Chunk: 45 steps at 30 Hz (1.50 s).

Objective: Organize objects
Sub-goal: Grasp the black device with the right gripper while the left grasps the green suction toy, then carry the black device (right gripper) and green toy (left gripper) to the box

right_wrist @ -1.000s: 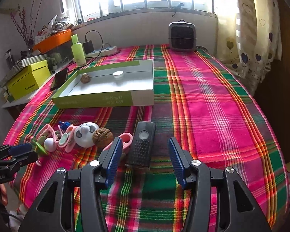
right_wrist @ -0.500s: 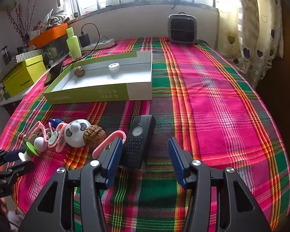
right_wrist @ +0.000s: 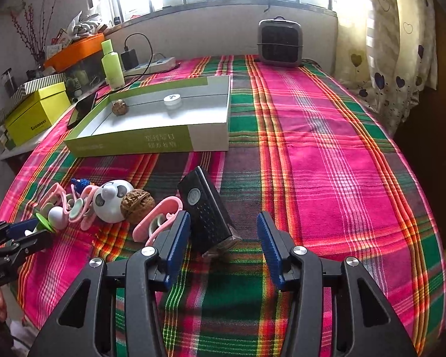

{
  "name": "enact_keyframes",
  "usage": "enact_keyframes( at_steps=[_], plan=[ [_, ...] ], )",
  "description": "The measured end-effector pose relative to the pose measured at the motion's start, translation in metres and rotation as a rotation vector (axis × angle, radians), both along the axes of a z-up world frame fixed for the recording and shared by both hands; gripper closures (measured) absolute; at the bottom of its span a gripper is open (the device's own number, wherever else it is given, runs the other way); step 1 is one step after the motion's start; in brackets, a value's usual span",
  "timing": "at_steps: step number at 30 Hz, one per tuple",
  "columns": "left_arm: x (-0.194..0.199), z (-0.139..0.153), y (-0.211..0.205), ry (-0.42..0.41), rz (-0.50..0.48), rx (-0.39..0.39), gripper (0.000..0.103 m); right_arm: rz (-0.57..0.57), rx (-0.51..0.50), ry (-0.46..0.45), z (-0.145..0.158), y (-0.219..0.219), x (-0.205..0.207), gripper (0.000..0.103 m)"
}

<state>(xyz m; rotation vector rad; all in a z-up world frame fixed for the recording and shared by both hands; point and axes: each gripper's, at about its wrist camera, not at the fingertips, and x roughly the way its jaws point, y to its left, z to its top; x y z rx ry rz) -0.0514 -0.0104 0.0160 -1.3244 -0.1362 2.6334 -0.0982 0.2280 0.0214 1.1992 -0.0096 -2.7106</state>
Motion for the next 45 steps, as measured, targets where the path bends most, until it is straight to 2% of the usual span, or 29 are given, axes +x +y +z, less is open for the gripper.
enact_keyframes(
  at_steps=[12, 14, 17, 20, 22, 45],
  plan=[
    [-0.007, -0.001, 0.001, 0.013, 0.014, -0.021, 0.057, 0.078, 0.094, -0.021, -0.009, -0.014, -0.017, 0.056],
    [-0.007, -0.001, 0.002, 0.016, 0.015, -0.025, 0.057, 0.083, 0.088, -0.021, -0.009, -0.014, -0.017, 0.067],
    [-0.007, -0.001, 0.002, 0.019, 0.015, -0.028, 0.059, 0.086, 0.088, -0.017, -0.008, -0.017, -0.017, 0.074],
    [-0.009, -0.001, 0.001, 0.023, 0.021, -0.034, 0.068, 0.085, 0.084, -0.016, -0.008, -0.017, -0.016, 0.078],
    [-0.009, -0.001, 0.000, 0.024, 0.020, -0.031, 0.071, 0.083, 0.082, -0.016, -0.008, -0.017, -0.015, 0.078],
    [-0.010, 0.015, 0.003, 0.060, 0.000, -0.018, 0.071, 0.084, 0.030, 0.022, 0.013, -0.014, -0.007, 0.078]
  ],
)
